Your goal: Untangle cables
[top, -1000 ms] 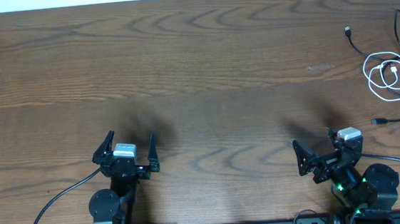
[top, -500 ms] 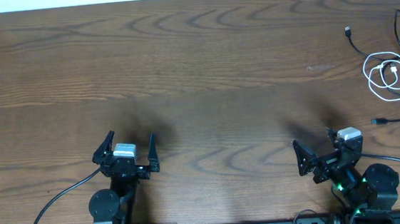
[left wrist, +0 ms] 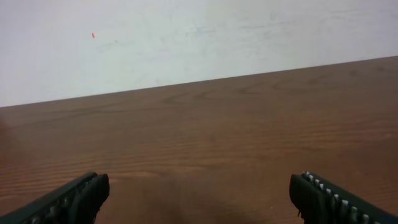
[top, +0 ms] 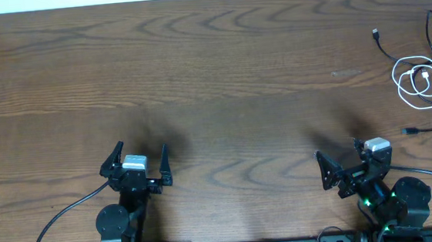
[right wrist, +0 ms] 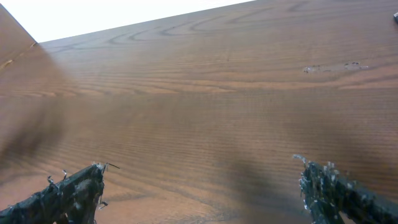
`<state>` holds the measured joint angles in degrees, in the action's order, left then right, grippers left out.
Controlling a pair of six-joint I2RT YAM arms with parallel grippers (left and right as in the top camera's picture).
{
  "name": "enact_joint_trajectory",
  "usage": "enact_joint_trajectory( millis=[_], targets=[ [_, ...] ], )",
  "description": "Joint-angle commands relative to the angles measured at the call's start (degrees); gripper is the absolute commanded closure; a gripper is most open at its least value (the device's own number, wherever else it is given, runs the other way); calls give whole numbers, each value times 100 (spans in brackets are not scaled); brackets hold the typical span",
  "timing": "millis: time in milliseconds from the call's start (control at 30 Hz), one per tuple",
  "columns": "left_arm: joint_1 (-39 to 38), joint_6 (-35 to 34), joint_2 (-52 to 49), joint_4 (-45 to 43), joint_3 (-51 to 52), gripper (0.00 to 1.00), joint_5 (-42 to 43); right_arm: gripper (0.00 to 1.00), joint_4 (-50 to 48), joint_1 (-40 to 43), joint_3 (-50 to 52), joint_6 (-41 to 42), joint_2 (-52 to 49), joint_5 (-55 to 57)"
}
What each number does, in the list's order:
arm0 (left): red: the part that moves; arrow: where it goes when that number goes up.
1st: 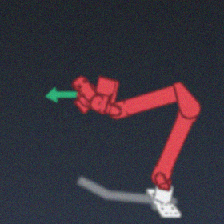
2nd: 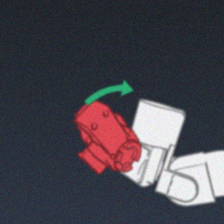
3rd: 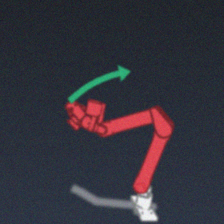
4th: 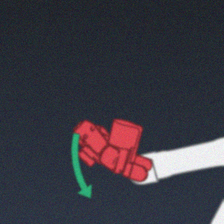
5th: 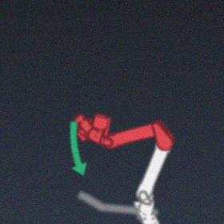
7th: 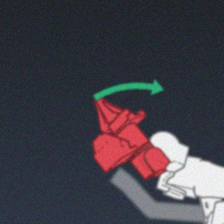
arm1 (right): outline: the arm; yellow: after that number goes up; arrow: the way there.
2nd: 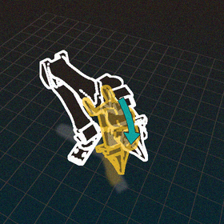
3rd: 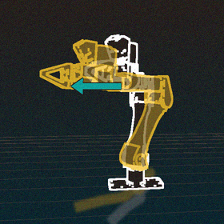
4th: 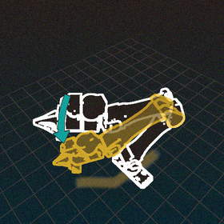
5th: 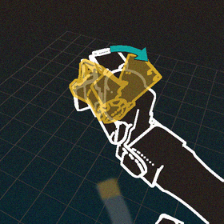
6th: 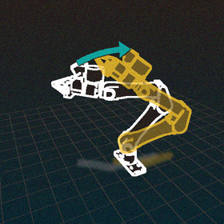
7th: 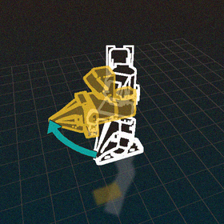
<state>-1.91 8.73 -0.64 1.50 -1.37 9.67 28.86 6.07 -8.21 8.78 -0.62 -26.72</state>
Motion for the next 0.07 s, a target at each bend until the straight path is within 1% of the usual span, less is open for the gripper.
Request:
enact_joint_trajectory(
  millis=[0,33],
  targets=[
    [35,-90,-7,188,111,2,-48,1,9,-48,13,61,31,26],
    [35,-92,-7,188,111,2,-48,1,9,-48,13,61,31,26]
  ],
)
